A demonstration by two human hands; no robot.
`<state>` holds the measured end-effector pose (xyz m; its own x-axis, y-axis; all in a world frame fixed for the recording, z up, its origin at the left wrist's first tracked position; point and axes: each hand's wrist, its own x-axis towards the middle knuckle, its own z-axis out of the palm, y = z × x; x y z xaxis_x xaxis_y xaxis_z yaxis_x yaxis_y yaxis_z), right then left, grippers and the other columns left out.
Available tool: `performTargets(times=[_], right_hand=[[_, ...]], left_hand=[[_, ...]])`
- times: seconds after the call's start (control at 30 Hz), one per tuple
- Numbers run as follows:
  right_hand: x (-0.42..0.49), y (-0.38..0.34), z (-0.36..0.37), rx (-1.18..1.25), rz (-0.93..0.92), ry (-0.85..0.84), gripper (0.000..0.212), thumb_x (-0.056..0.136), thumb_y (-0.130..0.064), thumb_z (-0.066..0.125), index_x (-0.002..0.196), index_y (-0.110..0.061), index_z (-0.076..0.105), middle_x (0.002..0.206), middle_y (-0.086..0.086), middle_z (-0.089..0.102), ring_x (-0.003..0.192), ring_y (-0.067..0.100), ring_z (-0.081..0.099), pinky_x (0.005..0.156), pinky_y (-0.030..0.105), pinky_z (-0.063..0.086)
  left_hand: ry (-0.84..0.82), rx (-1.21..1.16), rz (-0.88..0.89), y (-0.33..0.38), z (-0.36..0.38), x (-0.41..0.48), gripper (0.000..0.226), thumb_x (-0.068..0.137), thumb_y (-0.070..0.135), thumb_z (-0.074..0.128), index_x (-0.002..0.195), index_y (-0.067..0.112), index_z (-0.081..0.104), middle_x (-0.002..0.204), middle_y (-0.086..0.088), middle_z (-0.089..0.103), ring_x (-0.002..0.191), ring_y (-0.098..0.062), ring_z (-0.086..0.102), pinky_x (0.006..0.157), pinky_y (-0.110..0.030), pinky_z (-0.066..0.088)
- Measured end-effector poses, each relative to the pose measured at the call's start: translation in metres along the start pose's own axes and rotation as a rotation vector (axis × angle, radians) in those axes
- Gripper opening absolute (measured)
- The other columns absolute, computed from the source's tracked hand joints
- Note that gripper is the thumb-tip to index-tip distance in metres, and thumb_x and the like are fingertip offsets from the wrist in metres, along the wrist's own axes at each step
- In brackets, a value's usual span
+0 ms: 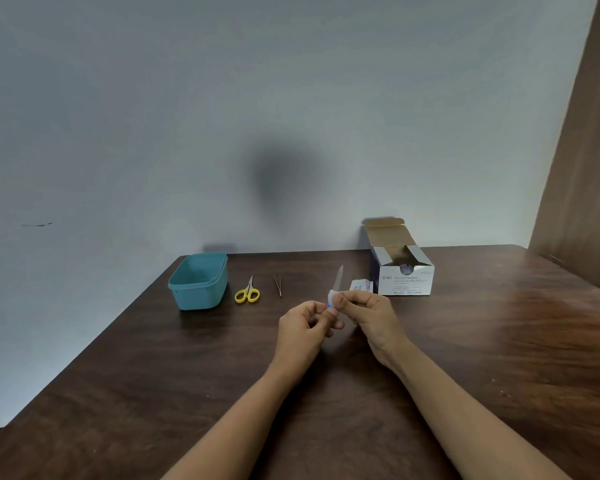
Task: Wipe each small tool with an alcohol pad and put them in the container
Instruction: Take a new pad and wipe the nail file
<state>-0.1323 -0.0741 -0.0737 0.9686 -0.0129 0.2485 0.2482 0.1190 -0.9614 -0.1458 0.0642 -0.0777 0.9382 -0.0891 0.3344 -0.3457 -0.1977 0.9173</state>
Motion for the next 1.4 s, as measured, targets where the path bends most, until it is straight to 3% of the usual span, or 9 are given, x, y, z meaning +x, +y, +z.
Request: performTargets(times=[0.33, 0.5, 0.67, 0.83, 0.93, 1.03, 1.2, 1.3, 1.4], right_hand=[[0.002, -0.001, 0.0, 0.011, -0.025, 0.081, 0.016, 0.089, -0.012, 0.063, 0.089, 0.003, 0.07, 0.046, -0.013, 0.056, 0.048, -0.004, 0.051, 0.054, 0.012, 0.039], [0.0, -0.004, 0.0, -0.031, -0.022, -0.019, 0.017, 0.091, -0.013, 0.061, 0.08, -0.003, 0.069, 0.05, -0.012, 0.058, 0.053, -0.005, 0.053, 0.059, 0.012, 0.041], [-0.002, -0.002, 0.004, -0.094, -0.041, -0.044, 0.022, 0.086, -0.017, 0.067, 0.079, 0.003, 0.072, 0.074, 0.016, 0.068, 0.072, 0.009, 0.063, 0.078, 0.019, 0.047], [0.0, 0.001, 0.006, -0.053, -0.02, 0.085, 0.016, 0.086, -0.017, 0.069, 0.085, -0.002, 0.075, 0.065, -0.003, 0.068, 0.063, -0.002, 0.059, 0.069, 0.018, 0.044], [0.0, 0.001, 0.004, -0.065, -0.029, 0.064, 0.016, 0.088, -0.014, 0.065, 0.091, -0.002, 0.075, 0.069, -0.005, 0.071, 0.07, 0.001, 0.062, 0.071, 0.016, 0.045], [-0.002, -0.002, -0.001, -0.026, -0.031, -0.016, 0.018, 0.091, -0.007, 0.059, 0.098, 0.005, 0.07, 0.055, -0.013, 0.063, 0.057, -0.004, 0.057, 0.058, 0.008, 0.042], [-0.003, -0.006, -0.004, 0.068, 0.021, -0.087, 0.026, 0.081, -0.027, 0.065, 0.097, -0.008, 0.074, 0.071, -0.003, 0.064, 0.064, 0.005, 0.045, 0.061, 0.018, 0.038], [-0.003, -0.008, -0.005, 0.209, 0.09, -0.098, 0.028, 0.078, -0.028, 0.066, 0.098, -0.009, 0.074, 0.077, 0.005, 0.062, 0.073, 0.016, 0.05, 0.072, 0.027, 0.043], [-0.003, -0.009, -0.002, 0.391, 0.171, -0.124, 0.027, 0.079, -0.026, 0.063, 0.096, -0.008, 0.072, 0.072, 0.006, 0.061, 0.066, 0.013, 0.055, 0.067, 0.027, 0.051]], left_hand=[[0.041, -0.055, -0.02, 0.001, 0.0, 0.0, 0.009, 0.087, 0.02, 0.068, 0.088, 0.012, 0.064, 0.079, 0.001, 0.075, 0.077, -0.006, 0.07, 0.068, -0.013, 0.052], [0.047, -0.03, -0.015, 0.001, -0.002, -0.001, 0.005, 0.088, 0.014, 0.066, 0.084, 0.011, 0.065, 0.077, 0.001, 0.075, 0.076, -0.006, 0.07, 0.071, -0.016, 0.054], [0.023, -0.059, -0.023, 0.001, -0.004, 0.0, 0.007, 0.088, 0.019, 0.067, 0.086, 0.012, 0.066, 0.079, 0.001, 0.075, 0.079, -0.005, 0.07, 0.074, -0.018, 0.055], [0.004, -0.079, -0.033, 0.0, -0.003, 0.002, 0.01, 0.087, 0.015, 0.068, 0.087, 0.006, 0.064, 0.079, -0.001, 0.075, 0.079, -0.006, 0.071, 0.072, -0.016, 0.053], [-0.005, -0.099, -0.045, -0.001, -0.003, 0.002, 0.008, 0.087, 0.011, 0.067, 0.088, 0.004, 0.064, 0.079, -0.003, 0.075, 0.078, -0.006, 0.071, 0.069, -0.013, 0.051], [-0.018, -0.146, -0.048, 0.0, -0.003, 0.001, 0.004, 0.087, 0.007, 0.066, 0.084, 0.005, 0.064, 0.078, -0.007, 0.075, 0.075, -0.009, 0.07, 0.068, -0.016, 0.05], [-0.076, -0.268, -0.08, 0.007, -0.005, 0.001, 0.006, 0.086, 0.004, 0.065, 0.082, 0.009, 0.065, 0.078, -0.013, 0.073, 0.067, -0.01, 0.063, 0.064, -0.019, 0.048], [-0.134, -0.383, -0.142, 0.012, -0.003, -0.001, 0.005, 0.085, 0.001, 0.064, 0.084, 0.006, 0.064, 0.076, -0.011, 0.07, 0.06, -0.007, 0.053, 0.062, -0.021, 0.042], [-0.181, -0.54, -0.206, 0.018, 0.001, -0.003, 0.007, 0.086, -0.002, 0.06, 0.084, 0.004, 0.064, 0.072, -0.007, 0.069, 0.059, -0.007, 0.051, 0.062, -0.019, 0.042]])
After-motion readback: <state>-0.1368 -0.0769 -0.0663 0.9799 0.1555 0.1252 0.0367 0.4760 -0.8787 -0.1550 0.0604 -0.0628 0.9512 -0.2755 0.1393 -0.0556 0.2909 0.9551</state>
